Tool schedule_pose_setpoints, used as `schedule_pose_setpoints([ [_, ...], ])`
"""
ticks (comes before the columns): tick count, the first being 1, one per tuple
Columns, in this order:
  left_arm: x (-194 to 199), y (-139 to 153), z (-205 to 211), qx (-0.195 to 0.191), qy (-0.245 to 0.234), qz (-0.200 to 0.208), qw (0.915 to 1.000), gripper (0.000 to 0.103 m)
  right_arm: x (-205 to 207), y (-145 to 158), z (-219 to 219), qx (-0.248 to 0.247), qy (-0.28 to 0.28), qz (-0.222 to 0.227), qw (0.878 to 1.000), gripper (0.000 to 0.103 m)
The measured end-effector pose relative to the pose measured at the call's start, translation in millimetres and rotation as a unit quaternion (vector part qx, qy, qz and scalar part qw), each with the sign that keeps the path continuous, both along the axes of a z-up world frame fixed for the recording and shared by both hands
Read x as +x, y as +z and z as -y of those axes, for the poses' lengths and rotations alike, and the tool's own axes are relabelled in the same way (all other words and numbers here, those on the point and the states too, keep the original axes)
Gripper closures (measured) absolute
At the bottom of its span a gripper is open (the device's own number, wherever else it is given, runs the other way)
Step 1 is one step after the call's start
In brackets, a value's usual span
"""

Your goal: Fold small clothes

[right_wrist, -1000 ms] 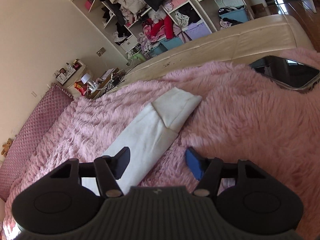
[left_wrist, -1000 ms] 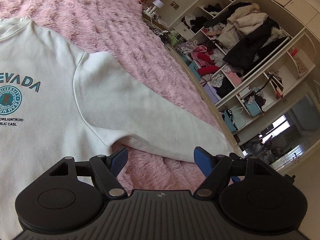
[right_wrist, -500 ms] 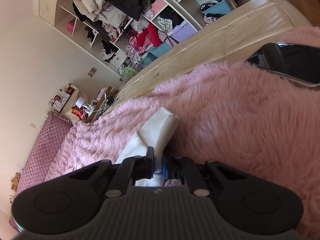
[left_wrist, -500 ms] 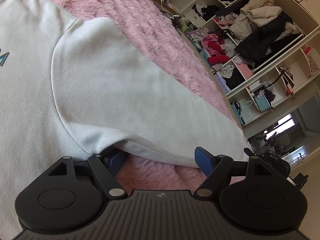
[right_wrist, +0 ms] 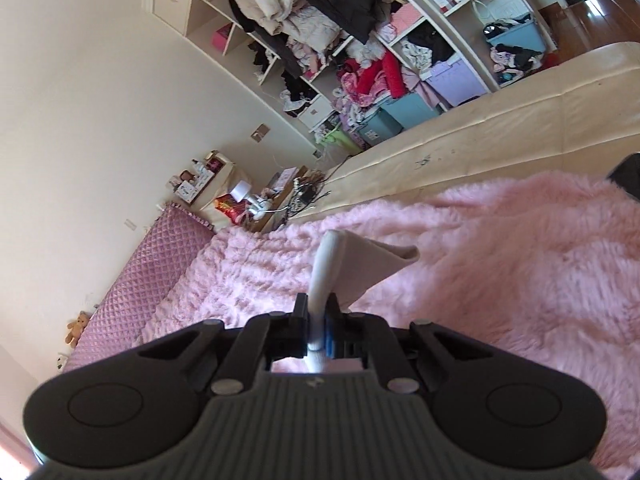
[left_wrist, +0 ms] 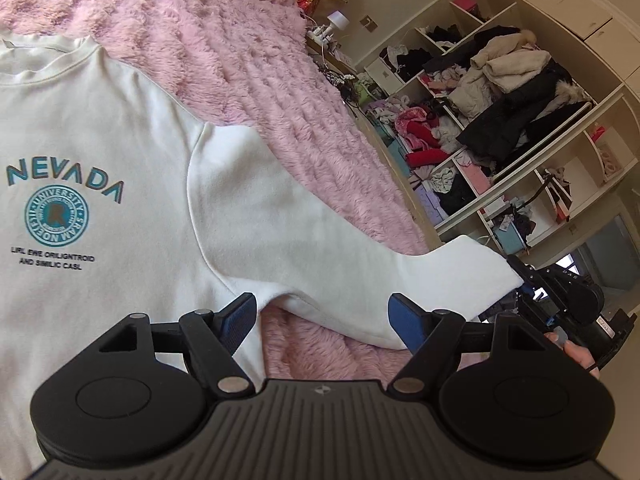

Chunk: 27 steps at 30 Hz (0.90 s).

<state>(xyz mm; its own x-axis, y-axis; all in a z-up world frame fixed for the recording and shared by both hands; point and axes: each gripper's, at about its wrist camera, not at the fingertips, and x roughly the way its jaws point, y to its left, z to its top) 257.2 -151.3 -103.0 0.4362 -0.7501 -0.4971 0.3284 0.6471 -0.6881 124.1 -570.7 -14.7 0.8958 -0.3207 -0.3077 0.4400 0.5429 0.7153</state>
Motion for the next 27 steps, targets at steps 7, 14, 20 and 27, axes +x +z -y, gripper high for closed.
schedule_pose_setpoints([
  [7,-30.9,18.5,-117.0,-0.007,0.079,0.014,0.9967,0.015,50.5,51.7,-143.5,-0.026,0.131,0.044,0.990,0.101],
  [14,-68.0,14.7,-223.4,0.001,0.178,0.008,0.9840,0.015,92.0,60.7,-313.0,-0.030,0.267,0.061,0.961,0.101],
  [20,-98.8,-2.2,-298.1,-0.025,0.262,-0.016,0.9646,0.015,120.4,22.4,-453.4,-0.033,0.371,0.035,0.927,0.101],
  [27,-115.5,-33.3,-339.6,-0.047,0.313,-0.056,0.9468,0.015,148.2,-58.0,-559.7,-0.061,0.448,-0.058,0.890,0.063],
])
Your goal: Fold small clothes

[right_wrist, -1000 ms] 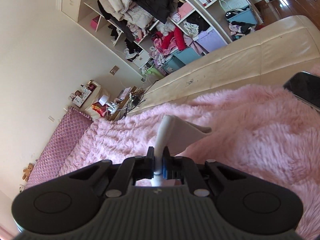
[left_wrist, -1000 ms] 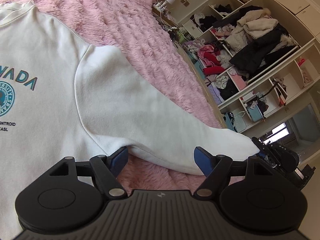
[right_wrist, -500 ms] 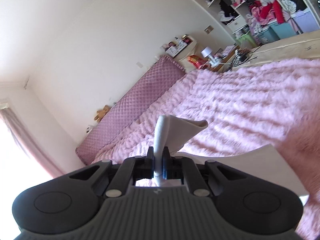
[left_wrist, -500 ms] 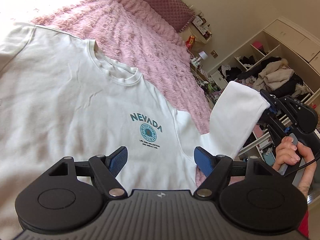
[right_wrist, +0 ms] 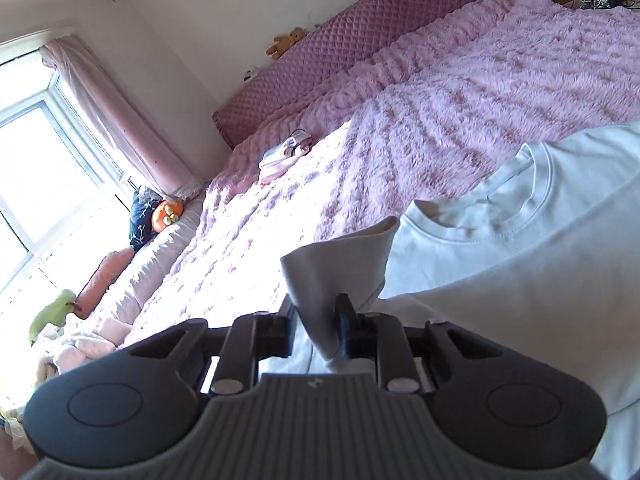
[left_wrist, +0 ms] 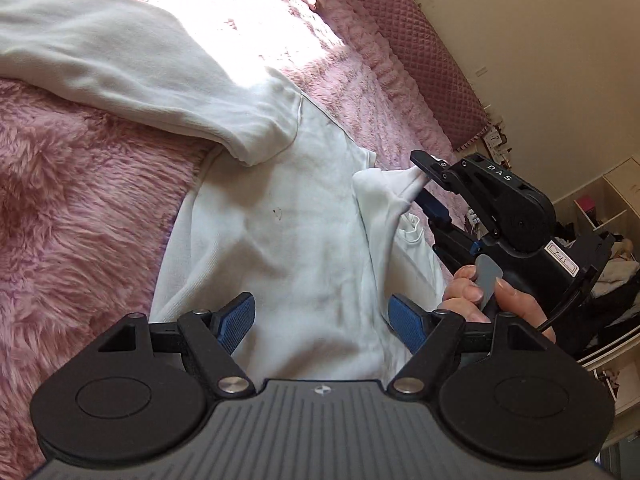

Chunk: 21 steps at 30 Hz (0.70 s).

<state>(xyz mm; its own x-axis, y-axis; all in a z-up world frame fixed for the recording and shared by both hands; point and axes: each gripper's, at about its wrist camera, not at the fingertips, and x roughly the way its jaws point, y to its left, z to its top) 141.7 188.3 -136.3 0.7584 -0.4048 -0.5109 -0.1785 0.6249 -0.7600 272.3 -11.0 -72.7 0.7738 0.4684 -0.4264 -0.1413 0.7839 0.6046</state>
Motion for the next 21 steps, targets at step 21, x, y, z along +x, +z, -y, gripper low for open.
schedule_pose_setpoints([
  [21,103.8,-38.9,22.3,-0.038,0.058,0.009,0.9976,0.015,-84.8,-39.0,212.3,-0.474,-0.060,0.009,0.878,0.052],
])
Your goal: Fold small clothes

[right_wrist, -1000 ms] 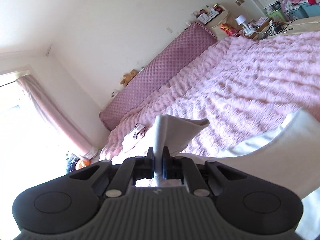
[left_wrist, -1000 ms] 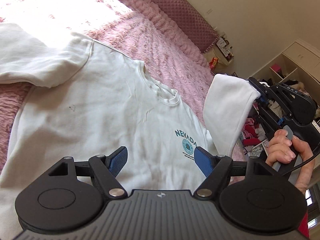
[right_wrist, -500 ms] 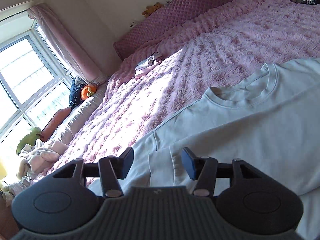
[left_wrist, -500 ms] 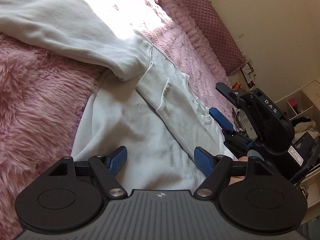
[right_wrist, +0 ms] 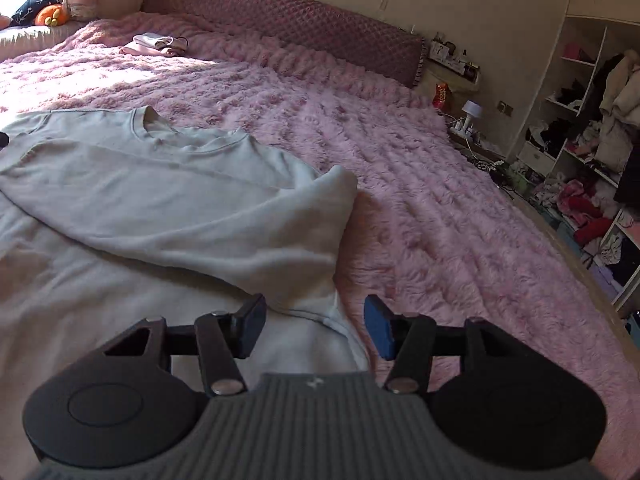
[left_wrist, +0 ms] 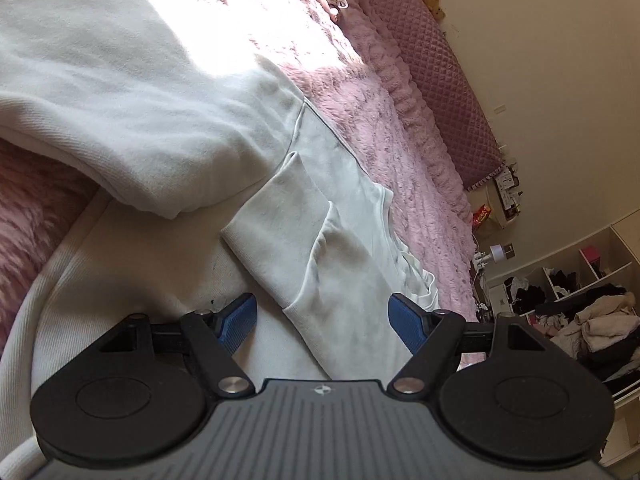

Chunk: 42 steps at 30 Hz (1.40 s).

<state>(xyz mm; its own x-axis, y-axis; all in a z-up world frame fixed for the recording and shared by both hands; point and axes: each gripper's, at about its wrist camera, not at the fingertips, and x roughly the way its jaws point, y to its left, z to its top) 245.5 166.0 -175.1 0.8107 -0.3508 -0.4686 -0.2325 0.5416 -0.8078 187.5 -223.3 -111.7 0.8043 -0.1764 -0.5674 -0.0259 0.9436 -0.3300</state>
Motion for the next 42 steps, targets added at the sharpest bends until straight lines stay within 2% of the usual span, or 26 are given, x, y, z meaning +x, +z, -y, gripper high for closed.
schedule_pose_setpoints([
  [4,22.6,-1.3,-2.8,-0.008,0.022,-0.008,0.9997,0.015,-2.3,-23.8,2.2,-0.066,0.003,-0.005,0.998,0.052],
  [8,36.7,-0.2,-3.6,-0.013,0.030,0.005,0.9995,0.015,6.2,-35.9,-8.5,-0.113,0.011,0.019,0.993,0.052],
  [9,37.3,-0.5,-4.0,-0.022,0.031,0.013,0.9992,0.024,9.6,-37.8,-10.8,-0.121,0.013,0.021,0.992,0.052],
  [10,39.0,0.2,-3.7,-0.028,0.030,0.022,0.9989,0.038,12.3,-38.8,-14.0,-0.128,0.017,0.023,0.991,0.052],
  [11,39.5,0.1,-4.2,-0.032,0.025,0.025,0.9989,0.081,18.5,-37.6,-20.2,-0.135,0.019,0.027,0.990,0.052],
  [12,39.2,1.5,-4.0,-0.029,0.022,0.022,0.9991,0.097,21.3,-38.7,-21.0,-0.142,0.018,0.032,0.989,0.053],
  [14,29.6,7.0,-4.2,-0.021,0.027,0.047,0.9983,0.097,19.9,-37.0,-26.6,-0.154,0.023,0.038,0.987,0.066],
  [15,20.7,13.3,-4.5,-0.013,0.028,0.072,0.9970,0.097,15.9,-34.2,-27.4,-0.151,0.026,0.037,0.987,0.090],
  [16,9.9,18.8,-5.3,-0.006,0.032,0.094,0.9951,0.097,13.5,-31.9,-26.5,-0.146,0.022,0.036,0.988,0.103],
  [18,-8.0,25.1,-7.6,-0.006,0.045,0.119,0.9918,0.097,10.3,-28.1,-20.9,-0.138,0.004,0.037,0.990,0.103],
  [20,-24.9,22.7,-14.6,-0.013,0.070,0.121,0.9900,0.097,6.2,-25.0,-11.6,-0.122,-0.013,0.037,0.992,0.103],
  [22,-35.1,12.6,-22.9,-0.023,0.093,0.104,0.9899,0.097,3.7,-24.5,-3.0,-0.105,-0.023,0.024,0.994,0.103],
  [26,-32.3,-13.3,-32.0,-0.026,0.078,0.051,0.9953,0.097,-7.1,-22.9,-3.7,-0.113,-0.006,0.025,0.993,0.102],
  [27,-31.3,-16.5,-33.2,-0.024,0.078,0.046,0.9956,0.097,-9.7,-22.5,-8.6,-0.123,0.008,0.026,0.992,0.088],
  [28,-30.1,-17.3,-34.0,-0.026,0.076,0.043,0.9958,0.097,-11.2,-22.6,-12.8,-0.132,0.017,0.027,0.991,0.069],
  [29,-29.4,-16.4,-34.4,-0.025,0.078,0.039,0.9959,0.093,-13.4,-23.3,-18.1,-0.143,0.029,0.031,0.989,0.064],
  [31,-28.3,-11.2,-35.8,-0.023,0.074,0.034,0.9964,0.089,-13.4,-25.6,-26.5,-0.156,0.046,0.030,0.986,0.063],
  [32,-28.9,-5.3,-37.5,-0.018,0.073,0.032,0.9967,0.081,-11.3,-26.7,-28.8,-0.158,0.048,0.022,0.986,0.063],
  [33,-32.5,1.6,-39.0,-0.007,0.072,0.031,0.9969,0.072,-8.0,-26.1,-30.9,-0.156,0.042,0.011,0.987,0.064],
  [34,-37.3,10.4,-42.1,0.005,0.072,0.035,0.9968,0.070,-7.2,-24.0,-31.9,-0.149,0.034,0.009,0.988,0.064],
  [36,-52.0,27.4,-49.9,0.030,0.074,0.056,0.9952,0.060,-11.1,-12.5,-36.0,-0.108,0.032,0.019,0.993,0.064],
  [38,-76.4,46.3,-61.7,0.072,0.091,0.082,0.9899,0.050,-15.2,-2.6,-48.1,-0.077,0.049,0.027,0.995,0.063],
  [39,-89.5,54.4,-69.1,0.093,0.104,0.086,0.9865,0.048,-16.2,1.3,-56.3,-0.065,0.059,0.029,0.996,0.063],
  [42,-127.8,66.3,-96.6,0.122,0.136,0.087,0.9794,0.048,-15.7,13.0,-91.3,-0.013,0.096,0.027,0.995,0.062],
])
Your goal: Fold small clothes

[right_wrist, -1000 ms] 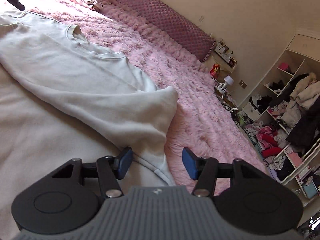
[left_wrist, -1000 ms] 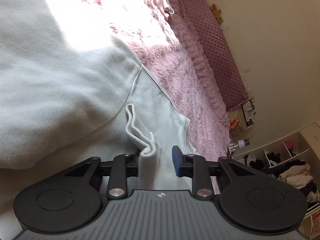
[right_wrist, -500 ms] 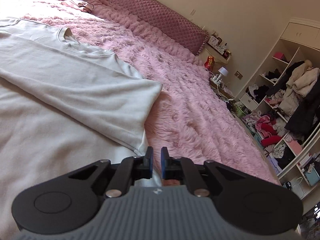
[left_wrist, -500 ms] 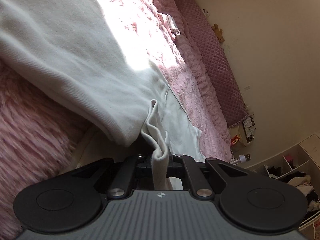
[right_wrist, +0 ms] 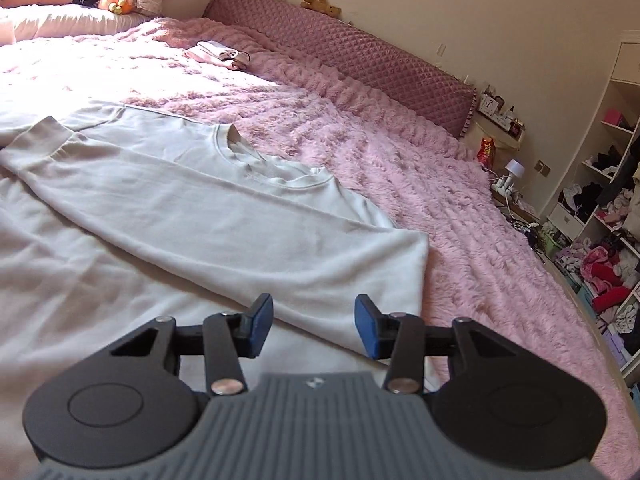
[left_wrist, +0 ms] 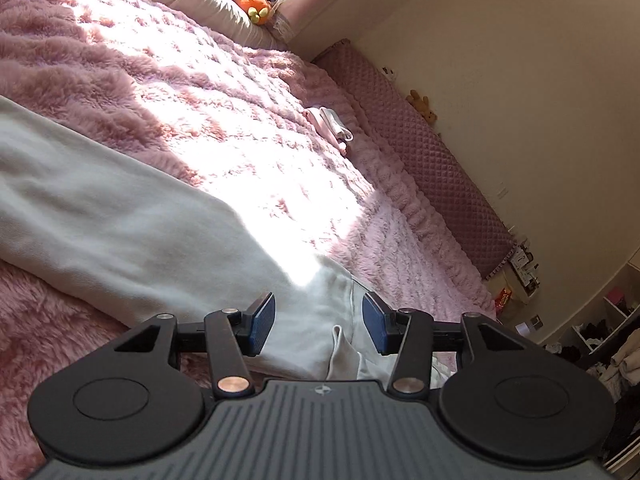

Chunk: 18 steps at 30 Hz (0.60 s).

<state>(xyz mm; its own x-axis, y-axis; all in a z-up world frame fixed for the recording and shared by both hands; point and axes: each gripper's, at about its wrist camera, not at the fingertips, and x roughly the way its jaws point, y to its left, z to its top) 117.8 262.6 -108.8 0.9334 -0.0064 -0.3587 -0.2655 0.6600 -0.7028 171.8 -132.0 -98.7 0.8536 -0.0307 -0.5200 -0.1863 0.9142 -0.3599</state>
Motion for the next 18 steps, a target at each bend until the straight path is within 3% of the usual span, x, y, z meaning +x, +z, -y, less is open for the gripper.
schedule_pose_setpoints([
  [5,-68.1,-5.4,-52.9,-0.005,0.099,-0.028,0.9947,0.047,6.5,10.0,-74.4,0.054,0.055,-0.014,0.997,0.061],
  [10,-126.7,-35.6,-109.5,-0.076,0.201,-0.040,0.9759,0.046,2.1,14.2,-132.3,0.076,0.092,-0.030,0.992,0.059],
  [14,-136.8,-56.3,-136.6,-0.122,0.230,-0.025,0.9652,0.043,-8.0,15.0,-155.3,0.060,0.114,-0.030,0.991,0.057],
  [18,-127.0,-70.1,-148.4,-0.136,0.251,-0.001,0.9584,0.041,-11.4,11.9,-152.4,0.047,0.114,-0.038,0.992,0.057],
])
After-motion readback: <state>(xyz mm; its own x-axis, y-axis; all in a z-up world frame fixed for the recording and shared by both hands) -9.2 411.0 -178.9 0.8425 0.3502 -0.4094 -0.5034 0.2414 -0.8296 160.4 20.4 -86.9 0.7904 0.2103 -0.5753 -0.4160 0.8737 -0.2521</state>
